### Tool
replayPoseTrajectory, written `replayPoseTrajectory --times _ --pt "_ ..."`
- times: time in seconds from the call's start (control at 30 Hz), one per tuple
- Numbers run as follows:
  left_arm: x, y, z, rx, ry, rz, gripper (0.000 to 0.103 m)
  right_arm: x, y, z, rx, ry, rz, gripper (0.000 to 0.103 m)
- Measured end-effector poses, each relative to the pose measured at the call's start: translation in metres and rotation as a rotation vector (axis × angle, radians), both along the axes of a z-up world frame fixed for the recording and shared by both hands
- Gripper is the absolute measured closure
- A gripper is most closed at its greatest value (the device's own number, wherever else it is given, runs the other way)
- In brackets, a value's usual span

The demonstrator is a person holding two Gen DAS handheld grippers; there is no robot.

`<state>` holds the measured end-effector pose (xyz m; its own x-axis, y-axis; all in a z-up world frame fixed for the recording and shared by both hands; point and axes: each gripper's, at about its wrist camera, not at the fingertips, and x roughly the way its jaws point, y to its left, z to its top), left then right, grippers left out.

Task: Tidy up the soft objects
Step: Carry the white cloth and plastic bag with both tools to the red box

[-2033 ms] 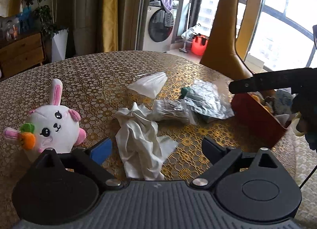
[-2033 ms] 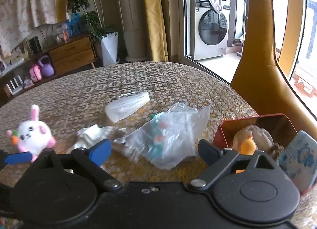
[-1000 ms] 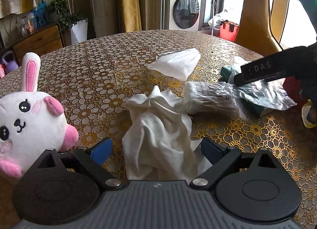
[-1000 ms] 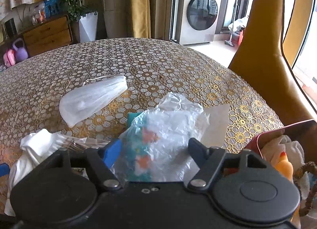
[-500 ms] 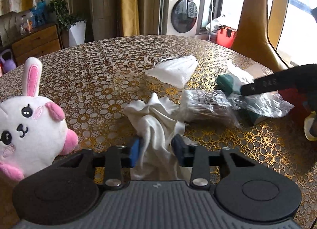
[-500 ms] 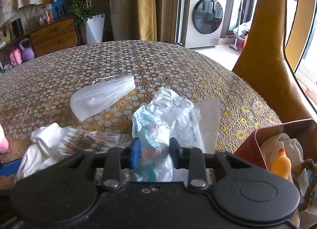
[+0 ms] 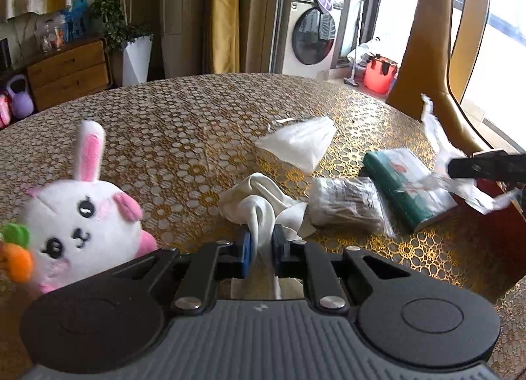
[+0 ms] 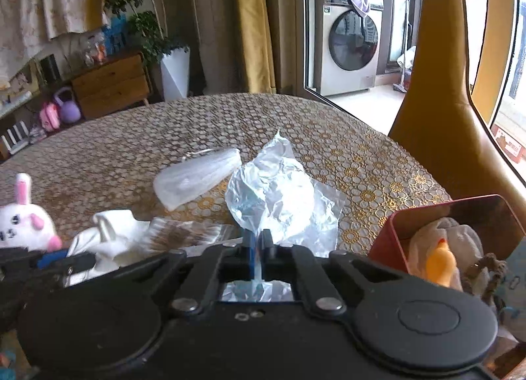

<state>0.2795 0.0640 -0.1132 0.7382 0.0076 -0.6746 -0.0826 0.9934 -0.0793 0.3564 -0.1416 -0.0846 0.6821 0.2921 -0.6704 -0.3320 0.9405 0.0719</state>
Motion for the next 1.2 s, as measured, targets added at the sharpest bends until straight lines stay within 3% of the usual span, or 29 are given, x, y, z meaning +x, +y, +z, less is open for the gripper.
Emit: replayPoseTrajectory --times 0.5,0.8,1.2 --pt "-0.045 -0.013 0.071 -0.036 -0.071 -0.043 0.090 -0.077 -0.040 0.065 0.116 -0.041 0.079 0.100" --pt "-0.071 -0.053 0.125 -0.062 -0.136 -0.161 0.090 -0.117 -0.075 0.095 0.180 -0.077 0.081 0.100" --pt "-0.075 -0.135 0.169 -0.083 -0.184 -0.340 0.090 -0.138 -0.129 0.100 0.202 -0.071 -0.007 0.100"
